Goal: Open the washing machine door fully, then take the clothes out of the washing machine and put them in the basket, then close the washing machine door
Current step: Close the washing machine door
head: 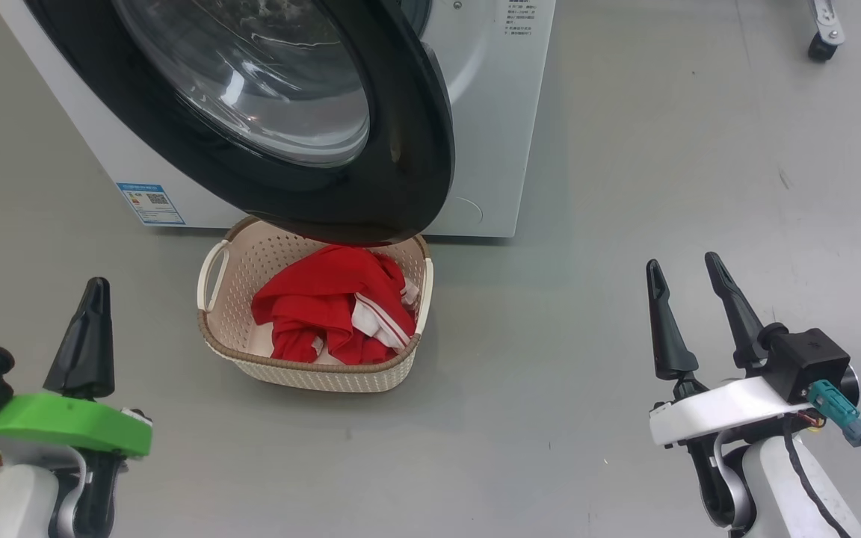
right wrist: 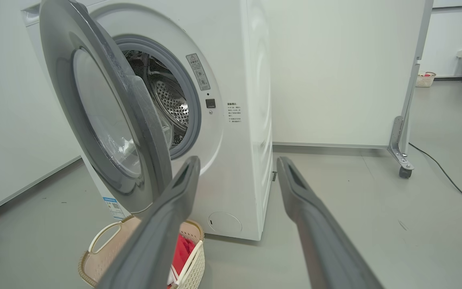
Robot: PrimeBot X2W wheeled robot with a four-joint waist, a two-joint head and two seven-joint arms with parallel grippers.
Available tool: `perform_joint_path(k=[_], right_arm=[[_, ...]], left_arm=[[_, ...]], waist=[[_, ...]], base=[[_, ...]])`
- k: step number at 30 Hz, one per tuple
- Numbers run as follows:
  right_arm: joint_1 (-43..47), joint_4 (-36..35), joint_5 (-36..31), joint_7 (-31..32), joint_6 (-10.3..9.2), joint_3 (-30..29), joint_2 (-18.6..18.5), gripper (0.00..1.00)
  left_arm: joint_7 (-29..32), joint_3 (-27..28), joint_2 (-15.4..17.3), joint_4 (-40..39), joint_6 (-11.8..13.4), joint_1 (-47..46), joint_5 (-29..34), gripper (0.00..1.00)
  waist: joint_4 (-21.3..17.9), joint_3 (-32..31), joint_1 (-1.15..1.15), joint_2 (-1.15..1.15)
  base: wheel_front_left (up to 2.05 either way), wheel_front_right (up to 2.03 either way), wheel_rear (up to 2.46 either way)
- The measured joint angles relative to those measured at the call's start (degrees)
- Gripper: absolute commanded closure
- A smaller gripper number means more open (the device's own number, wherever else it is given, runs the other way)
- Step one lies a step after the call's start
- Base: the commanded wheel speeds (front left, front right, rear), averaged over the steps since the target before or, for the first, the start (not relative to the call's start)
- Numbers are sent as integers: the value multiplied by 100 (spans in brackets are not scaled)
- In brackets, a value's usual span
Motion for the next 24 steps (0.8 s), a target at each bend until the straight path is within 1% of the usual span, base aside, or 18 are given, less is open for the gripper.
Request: perform_joint_path(k=[7,8,9,10,11,14,16,20,24], right_arm=[[42,1,-5,0,36,-9,22,0],[60,3,-5,0,44,-10,22,0],[80,8,-5,0,52,-13,23,0],[93,15,-5,1,52,-14,23,0],[99,26,-5,0,52,-18,25,0],[107,30,-5,0,53,-16,26,0],[107,31,-4,0,58,-15,36,0],[108,37,-4,0,59,-12,43,0],[113,53,-4,0,81,-9,55,0]], left_arm=[[0,-12,-34,-98,-3,134,470,100],[0,-14,-54,-109,-3,157,534,88],[0,-14,-78,-121,-4,190,617,59],[0,-14,-103,-127,-3,225,667,18],[0,-16,-122,-130,-4,261,728,0],[5,15,-163,-191,-4,332,831,0],[5,158,-283,-346,-4,351,995,0],[5,199,-290,-434,-4,374,1190,0],[5,253,-379,-502,-4,472,1344,0]], waist=[[38,-23,0,0],[44,-29,0,0],[50,-36,0,0],[56,-43,0,0],[60,-55,0,0],[69,-77,0,0],[79,-95,0,0],[81,-108,0,0],[76,-115,0,0]], base=[[0,0,0],[0,0,0],[0,0,0],[0,0,0],[0,0,0],[0,0,0],[0,0,0],[0,0,0],[0,0,0]])
